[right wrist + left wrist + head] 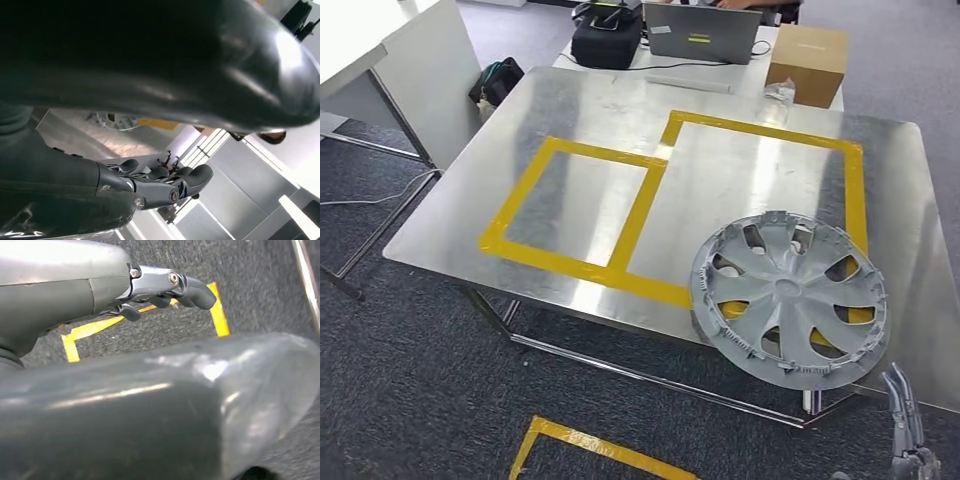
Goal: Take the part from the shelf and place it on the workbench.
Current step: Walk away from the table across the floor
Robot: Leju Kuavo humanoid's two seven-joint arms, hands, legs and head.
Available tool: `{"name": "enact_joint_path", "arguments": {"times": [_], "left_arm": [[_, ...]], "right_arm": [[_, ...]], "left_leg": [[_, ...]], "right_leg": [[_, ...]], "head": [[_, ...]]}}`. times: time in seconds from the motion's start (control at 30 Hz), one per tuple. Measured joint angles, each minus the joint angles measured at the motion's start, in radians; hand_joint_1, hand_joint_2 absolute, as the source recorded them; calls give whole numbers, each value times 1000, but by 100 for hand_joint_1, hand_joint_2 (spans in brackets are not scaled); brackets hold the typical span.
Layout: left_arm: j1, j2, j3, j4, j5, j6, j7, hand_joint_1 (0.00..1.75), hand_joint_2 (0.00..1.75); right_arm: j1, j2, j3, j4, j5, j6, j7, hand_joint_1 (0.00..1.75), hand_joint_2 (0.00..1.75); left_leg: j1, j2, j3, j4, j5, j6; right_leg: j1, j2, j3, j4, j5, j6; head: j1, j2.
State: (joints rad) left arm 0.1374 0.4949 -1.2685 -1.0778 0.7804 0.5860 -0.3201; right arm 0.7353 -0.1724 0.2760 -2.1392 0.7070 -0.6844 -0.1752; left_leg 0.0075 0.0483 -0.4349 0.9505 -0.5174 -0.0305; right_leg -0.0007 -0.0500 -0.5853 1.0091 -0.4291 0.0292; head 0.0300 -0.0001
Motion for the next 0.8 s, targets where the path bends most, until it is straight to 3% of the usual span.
{"name": "enact_joint_path", "arguments": {"times": [0.07, 0.17, 0.3, 0.33, 0.4, 0.43, 0.47, 0.5, 0.53, 0.6, 0.63, 0.67, 0.7, 0.77, 0.8], "left_arm": [[1, 4, -7, -6, 6, 3, -2, 0, 0], [6, 11, -16, -10, 12, 5, -2, 0, 0], [6, 12, -17, -11, 13, 6, -2, 0, 0], [5, 12, -18, -13, 20, 11, -3, 0, 0], [3, 14, -27, -25, 58, 38, -15, 0, 0], [2, 16, -31, -35, 85, 54, -26, 0, 0], [1, 18, -35, -45, 111, 67, -40, 0, 0], [2, 21, -37, -55, 131, 75, -56, 0, 0], [2, 25, -37, -66, 152, 82, -75, 0, 0], [7, 36, -40, -86, 198, 96, -111, 0, 0], [10, 43, -43, -97, 222, 102, -126, 0, 0], [13, 50, -47, -107, 243, 106, -138, 0, 0], [15, 56, -49, -116, 260, 109, -147, 0, 0], [16, 63, -52, -132, 282, 111, -161, 0, 0], [17, 66, -52, -139, 287, 111, -165, 0, 0]], "right_arm": [[-1, 0, 0, 9, -4, 0, 1, 0, 0], [-1, 0, 1, 19, -7, 0, 3, 0, 0], [-1, 0, 0, 22, -8, 0, 3, 0, 0], [-2, 0, 0, 27, -13, 0, 7, 0, 0], [-9, 0, -1, 48, -37, 0, 13, 0, 0], [-13, 2, -3, 60, -54, 0, 16, 0, 0], [-17, 7, -7, 69, -71, 0, 17, 0, 0], [-21, 15, -12, 77, -85, 0, 19, 0, 0], [-26, 25, -19, 89, -102, 2, 22, 0, 0], [-37, 53, -41, 125, -151, 22, 17, 0, 0], [-43, 71, -58, 147, -183, 45, 3, 0, 0], [-49, 93, -82, 172, -214, 80, -17, 0, 0], [-55, 119, -113, 198, -242, 126, -41, 0, 0], [-70, 183, -195, 257, -277, 246, -84, 0, 0], [-83, 218, -242, 290, -285, 311, -102, 0, 0]], "left_leg": [[-5, -13, -15, -6, 11, 17], [-6, -27, -38, -10, 35, 39], [-6, -31, -47, -9, 42, 43], [-9, -40, -61, -9, 54, 45], [-15, -72, -107, -7, 91, 47], [-17, -90, -131, -5, 112, 46], [-19, -104, -146, -4, 126, 42], [-19, -115, -155, -3, 138, 39], [-18, -125, -163, -3, 149, 34], [-15, -146, -177, -5, 169, 24], [-14, -142, -186, 0, 163, 19], [-15, -129, -197, 20, 138, 14], [-14, -110, -213, 59, 95, 10], [-10, -76, -252, 187, -1, -1], [-6, -68, -264, 246, -27, -7]], "right_leg": [[-5, -13, -4, 0, 9, 13], [-11, 12, -26, 35, -44, 25], [-10, 28, -38, 73, -89, 27], [-7, 34, -47, 134, -123, 24], [3, 54, 1, 172, -137, 10], [8, 78, 53, 142, -130, 1], [10, 104, 119, 52, -106, -8], [11, 125, 161, -13, -107, -11], [11, 139, 181, -53, -113, -14], [12, 123, 177, -73, -109, -19], [12, 109, 167, -74, -100, -25], [11, 94, 160, -76, -90, -33], [9, 79, 153, -78, -80, -40], [10, 49, 135, -76, -62, -45], [10, 34, 125, -74, -56, -44]], "head": [[0, 0], [2, 0], [2, 0], [2, 0], [2, 0], [2, 0], [2, 0], [2, 0], [2, 0], [1, 0], [1, 0], [0, 0], [-2, 0], [-3, 0], [-4, 0]]}}
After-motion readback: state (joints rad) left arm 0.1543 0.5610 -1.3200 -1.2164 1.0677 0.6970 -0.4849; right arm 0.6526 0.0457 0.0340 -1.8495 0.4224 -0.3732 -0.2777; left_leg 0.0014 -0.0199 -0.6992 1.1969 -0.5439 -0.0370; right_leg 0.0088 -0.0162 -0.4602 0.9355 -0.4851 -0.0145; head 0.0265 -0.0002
